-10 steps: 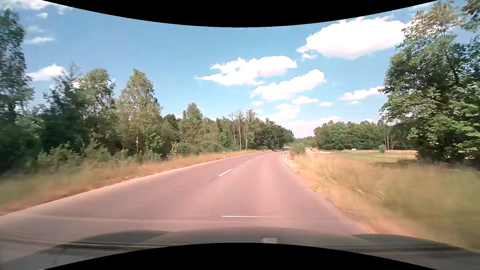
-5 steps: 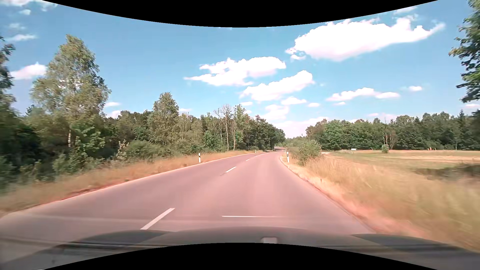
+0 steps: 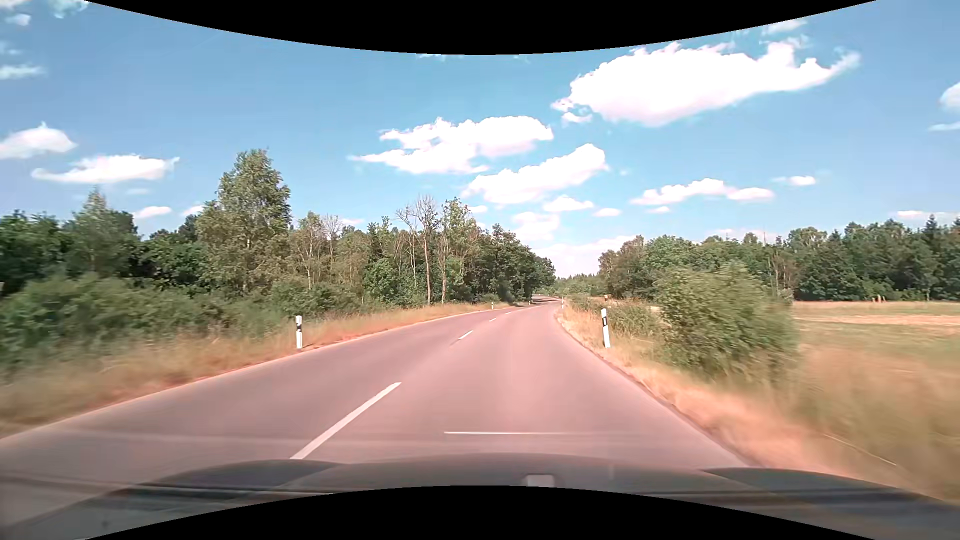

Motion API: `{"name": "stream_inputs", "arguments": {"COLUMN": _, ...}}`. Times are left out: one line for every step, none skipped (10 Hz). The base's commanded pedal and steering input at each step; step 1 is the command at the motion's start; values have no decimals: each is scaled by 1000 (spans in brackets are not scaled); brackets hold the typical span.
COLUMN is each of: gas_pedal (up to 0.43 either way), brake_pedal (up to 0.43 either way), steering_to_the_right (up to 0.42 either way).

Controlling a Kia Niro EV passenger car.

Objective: Follow the waypoints while adhering to traffic rules and regulations

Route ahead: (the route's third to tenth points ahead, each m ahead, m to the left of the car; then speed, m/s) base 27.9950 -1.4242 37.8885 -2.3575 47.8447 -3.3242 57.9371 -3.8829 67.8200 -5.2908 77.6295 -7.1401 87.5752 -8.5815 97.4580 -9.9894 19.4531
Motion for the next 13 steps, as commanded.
{"name": "stream_inputs", "arguments": {"gas_pedal": 118, "brake_pedal": 0, "steering_to_the_right": 20}}
{"name": "stream_inputs", "arguments": {"gas_pedal": 118, "brake_pedal": 0, "steering_to_the_right": 18}}
{"name": "stream_inputs", "arguments": {"gas_pedal": 118, "brake_pedal": 0, "steering_to_the_right": 16}}
{"name": "stream_inputs", "arguments": {"gas_pedal": 118, "brake_pedal": 0, "steering_to_the_right": 15}}
{"name": "stream_inputs", "arguments": {"gas_pedal": 118, "brake_pedal": 0, "steering_to_the_right": 15}}
{"name": "stream_inputs", "arguments": {"gas_pedal": 118, "brake_pedal": 0, "steering_to_the_right": 15}}
{"name": "stream_inputs", "arguments": {"gas_pedal": 118, "brake_pedal": 0, "steering_to_the_right": 15}}
{"name": "stream_inputs", "arguments": {"gas_pedal": 118, "brake_pedal": 0, "steering_to_the_right": 15}}
{"name": "stream_inputs", "arguments": {"gas_pedal": 150, "brake_pedal": 0, "steering_to_the_right": 15}}
{"name": "stream_inputs", "arguments": {"gas_pedal": 150, "brake_pedal": 0, "steering_to_the_right": 16}}
{"name": "stream_inputs", "arguments": {"gas_pedal": 150, "brake_pedal": 0, "steering_to_the_right": 17}}
{"name": "stream_inputs", "arguments": {"gas_pedal": 150, "brake_pedal": 0, "steering_to_the_right": 18}}
{"name": "stream_inputs", "arguments": {"gas_pedal": 150, "brake_pedal": 0, "steering_to_the_right": 18}}
